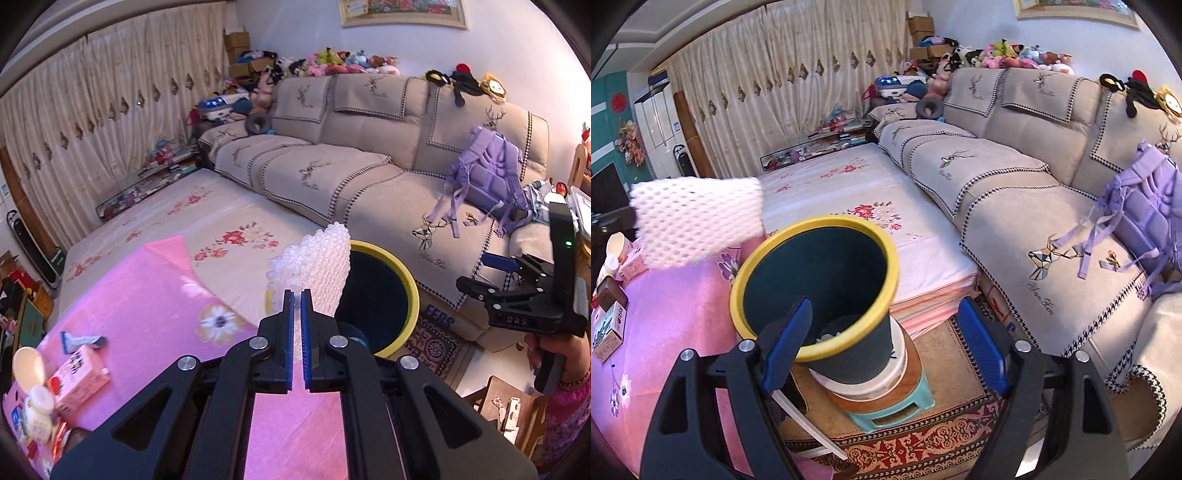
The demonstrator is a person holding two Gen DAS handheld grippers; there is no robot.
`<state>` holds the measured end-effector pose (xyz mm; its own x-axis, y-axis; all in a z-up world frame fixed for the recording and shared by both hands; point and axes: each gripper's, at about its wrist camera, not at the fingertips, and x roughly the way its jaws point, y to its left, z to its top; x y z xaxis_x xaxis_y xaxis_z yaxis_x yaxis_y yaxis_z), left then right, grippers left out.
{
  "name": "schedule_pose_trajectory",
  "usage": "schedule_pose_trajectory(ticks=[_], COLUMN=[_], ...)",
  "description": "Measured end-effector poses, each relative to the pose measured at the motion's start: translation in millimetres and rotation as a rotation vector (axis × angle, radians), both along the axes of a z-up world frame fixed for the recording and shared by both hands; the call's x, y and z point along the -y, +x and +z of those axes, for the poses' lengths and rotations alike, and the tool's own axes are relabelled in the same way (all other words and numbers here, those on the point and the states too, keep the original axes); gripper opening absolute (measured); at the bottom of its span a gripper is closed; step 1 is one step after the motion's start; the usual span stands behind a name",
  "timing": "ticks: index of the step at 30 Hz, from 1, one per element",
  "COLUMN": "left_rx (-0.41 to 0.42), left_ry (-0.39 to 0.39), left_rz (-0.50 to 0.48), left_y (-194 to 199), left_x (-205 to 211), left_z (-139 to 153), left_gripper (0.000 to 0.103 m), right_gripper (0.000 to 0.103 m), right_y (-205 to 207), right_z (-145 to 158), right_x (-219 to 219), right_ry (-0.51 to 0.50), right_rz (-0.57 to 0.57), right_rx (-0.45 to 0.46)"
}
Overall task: Collect trash
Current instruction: 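Carry the foam sleeve into the yellow bin and open the left gripper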
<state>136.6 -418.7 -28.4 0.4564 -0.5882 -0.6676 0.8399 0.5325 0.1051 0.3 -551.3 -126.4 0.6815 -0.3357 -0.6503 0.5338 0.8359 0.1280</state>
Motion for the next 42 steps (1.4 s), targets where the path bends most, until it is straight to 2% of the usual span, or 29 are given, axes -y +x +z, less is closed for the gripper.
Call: schedule_pose_trajectory(ticks=[10, 17, 18, 19, 21, 23, 28, 32, 37, 42], left_rx=[-0.077, -0.111, -0.105, -0.099, -0.083, -0.062, -0.055, -0.042, 0.006, 0.061], left_ry=[0.108, 0.142, 0.141, 0.138, 0.128, 0.114, 0.052, -0.016, -0.077, -0.14], left_rz=[-0.038, -0.004, -0.001, -0.002, -0.003, -0.004, 0.013, 0.075, 0.205, 0.394], left_y=[19.3, 27.8, 26.9, 25.3, 20.9, 16.5, 7.1, -1.9, -16.5, -33.5], left_x=[83.6, 93.5, 91.7, 86.3, 79.4, 71.3, 43.0, 2.4, -71.4, -160.6], left_z=[-60.3, -82.5, -81.9, -80.8, -76.6, -68.9, -42.8, -22.0, -2.0, 14.9], left_gripper=[0.005, 0.009, 0.013, 0.018, 0.039, 0.045, 0.045, 0.05, 0.058, 0.076], right_gripper=[0.077, 0.077, 0.077, 0.077, 0.077, 0.077, 0.078, 0.079, 0.08, 0.08], right_y=[-20.9, -21.9, -21.5, -21.1, -20.2, -18.8, -16.0, -8.6, 5.2, 34.8], right_z=[-14.5, -17.3, -17.1, -16.9, -15.7, -14.2, -7.0, -2.8, -2.0, -0.2], right_x=[25.7, 27.4, 26.9, 26.2, 23.8, 20.6, 10.1, -1.9, -18.4, -55.2], right_ry=[0.041, 0.049, 0.049, 0.047, 0.045, 0.041, 0.026, 0.013, 0.014, 0.02], right_rz=[-0.059, -0.057, -0.055, -0.053, -0.048, -0.043, -0.024, 0.0, 0.051, 0.165], right_rx=[-0.002, 0.001, 0.001, 0.002, 0.002, 0.003, 0.009, 0.003, -0.005, -0.006])
